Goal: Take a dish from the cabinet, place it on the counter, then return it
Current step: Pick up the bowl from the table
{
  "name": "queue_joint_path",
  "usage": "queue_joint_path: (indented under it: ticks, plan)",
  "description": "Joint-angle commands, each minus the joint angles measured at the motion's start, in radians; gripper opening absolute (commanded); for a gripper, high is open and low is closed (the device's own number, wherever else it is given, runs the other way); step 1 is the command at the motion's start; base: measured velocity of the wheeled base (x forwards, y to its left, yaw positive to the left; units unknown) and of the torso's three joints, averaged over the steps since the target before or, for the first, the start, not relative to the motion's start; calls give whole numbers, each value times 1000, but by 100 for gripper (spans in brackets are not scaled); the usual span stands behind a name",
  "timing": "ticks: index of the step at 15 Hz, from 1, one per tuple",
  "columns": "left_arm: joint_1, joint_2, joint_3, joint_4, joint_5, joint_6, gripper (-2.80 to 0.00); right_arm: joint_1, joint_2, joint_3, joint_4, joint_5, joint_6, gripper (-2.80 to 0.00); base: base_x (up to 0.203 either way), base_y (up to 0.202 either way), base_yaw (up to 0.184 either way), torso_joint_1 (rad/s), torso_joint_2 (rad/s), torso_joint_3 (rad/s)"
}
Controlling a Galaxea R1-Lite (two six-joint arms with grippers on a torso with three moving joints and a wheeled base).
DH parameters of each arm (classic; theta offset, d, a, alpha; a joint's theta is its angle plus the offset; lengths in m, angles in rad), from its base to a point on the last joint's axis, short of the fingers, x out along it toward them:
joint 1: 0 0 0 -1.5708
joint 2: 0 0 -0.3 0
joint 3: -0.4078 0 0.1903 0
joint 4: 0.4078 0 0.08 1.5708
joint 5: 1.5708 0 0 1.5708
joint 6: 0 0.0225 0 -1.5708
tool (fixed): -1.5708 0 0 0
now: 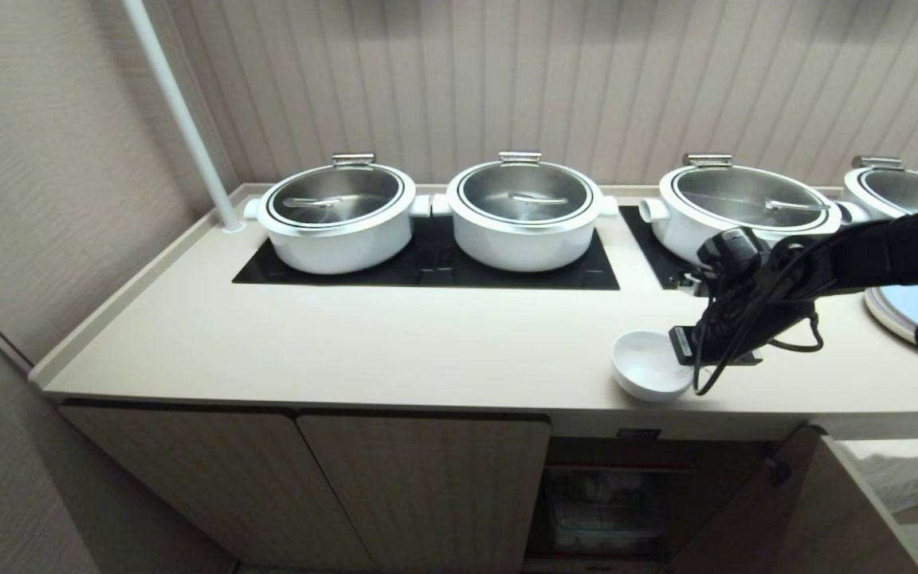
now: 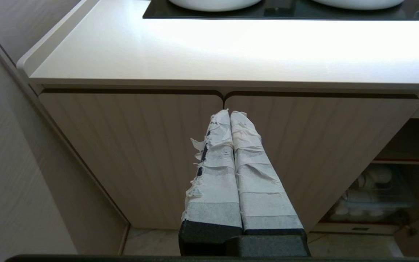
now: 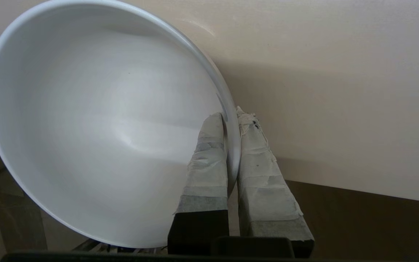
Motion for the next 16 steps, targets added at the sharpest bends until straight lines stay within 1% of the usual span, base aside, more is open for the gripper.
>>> queue_joint_path:
  ticks: [1, 5, 9, 13, 16]
  plan:
    - [0, 0, 1, 0, 0, -1, -280, 0, -3, 1, 3, 0, 0, -280, 0, 0, 0, 0, 0, 0]
    - [0, 0, 1, 0, -1, -1, -280, 0, -9, 4, 5, 0, 6, -280, 0, 0, 0, 0, 0, 0]
    - [0, 0, -1, 0, 0, -1, -280, 15, -23, 7, 5, 0, 87, -280, 0, 0, 0, 0, 0, 0]
    - [0, 0, 0, 0, 0, -1, -280, 24, -47, 20, 7, 1, 144, -280, 0, 0, 0, 0, 0, 0]
    - [0, 0, 0, 0, 0, -1, -280, 32, -68, 35, 7, 2, 210, -280, 0, 0, 0, 0, 0, 0]
